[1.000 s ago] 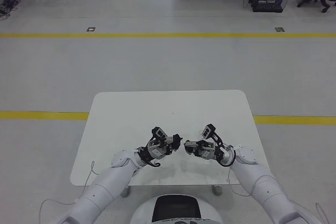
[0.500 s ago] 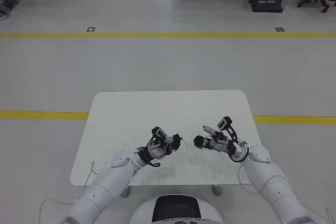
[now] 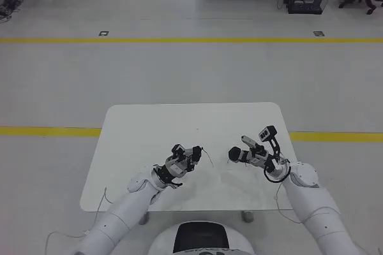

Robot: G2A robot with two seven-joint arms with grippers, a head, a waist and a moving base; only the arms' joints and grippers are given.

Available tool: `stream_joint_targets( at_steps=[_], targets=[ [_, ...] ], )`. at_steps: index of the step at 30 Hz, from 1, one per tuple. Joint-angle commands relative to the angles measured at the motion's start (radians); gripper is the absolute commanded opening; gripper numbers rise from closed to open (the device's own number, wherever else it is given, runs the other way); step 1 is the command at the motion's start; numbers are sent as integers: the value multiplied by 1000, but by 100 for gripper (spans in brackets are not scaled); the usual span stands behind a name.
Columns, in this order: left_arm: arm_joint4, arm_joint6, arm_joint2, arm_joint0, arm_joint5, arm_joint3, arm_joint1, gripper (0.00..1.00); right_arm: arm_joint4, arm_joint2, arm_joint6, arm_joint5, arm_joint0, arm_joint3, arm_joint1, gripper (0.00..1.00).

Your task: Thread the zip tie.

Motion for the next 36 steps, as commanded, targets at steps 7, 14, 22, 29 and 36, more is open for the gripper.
stream_joint_targets(
  at_steps=[7, 14, 22, 29, 36],
  targets=[
    [-38, -49, -30, 26, 20, -22, 4, 0, -61, 106, -30, 0, -95, -152, -11, 100],
    [-34, -70, -36, 28, 21, -30, 6, 0, -61, 106, -30, 0, -95, -152, -11, 100],
    [-34, -70, -36, 28, 21, -30, 6, 0, -61, 106, -30, 0, -95, -152, -11, 100],
    [-34, -70, -36, 28, 21, -30, 6, 0, -61, 106, -30, 0, -95, -152, -11, 100],
    [-34, -70, -36, 28, 21, -30, 6, 0, -61, 106, -30, 0, -95, -152, -11, 100]
  ],
)
